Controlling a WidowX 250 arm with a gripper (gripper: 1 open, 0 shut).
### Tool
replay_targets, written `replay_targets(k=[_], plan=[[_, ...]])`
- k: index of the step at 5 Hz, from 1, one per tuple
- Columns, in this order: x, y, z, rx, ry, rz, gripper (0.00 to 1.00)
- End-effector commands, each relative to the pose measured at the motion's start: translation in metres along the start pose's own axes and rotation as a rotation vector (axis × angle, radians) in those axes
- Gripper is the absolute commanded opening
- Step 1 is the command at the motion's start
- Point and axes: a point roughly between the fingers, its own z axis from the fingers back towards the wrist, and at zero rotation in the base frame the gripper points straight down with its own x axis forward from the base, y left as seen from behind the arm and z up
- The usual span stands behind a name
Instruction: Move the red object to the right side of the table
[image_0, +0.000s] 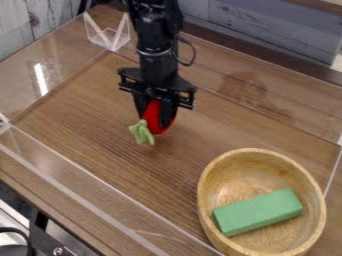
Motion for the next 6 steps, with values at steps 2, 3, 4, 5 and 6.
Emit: replay_targets(k=[2,3,4,5,6], plan=[[0.006,0.007,0.0,0.025,-0.032,0.017,0.0],[0.006,0.012,-0.002,0.034,-0.032,0.03,0.0],[0.006,0.016,-0.005,0.042,-0.032,0.044,0.0],[0.005,0.02,-0.006,0.048,-0.032,0.057,0.0],[0.005,0.024,-0.007,0.054,-0.033,0.071,0.0]])
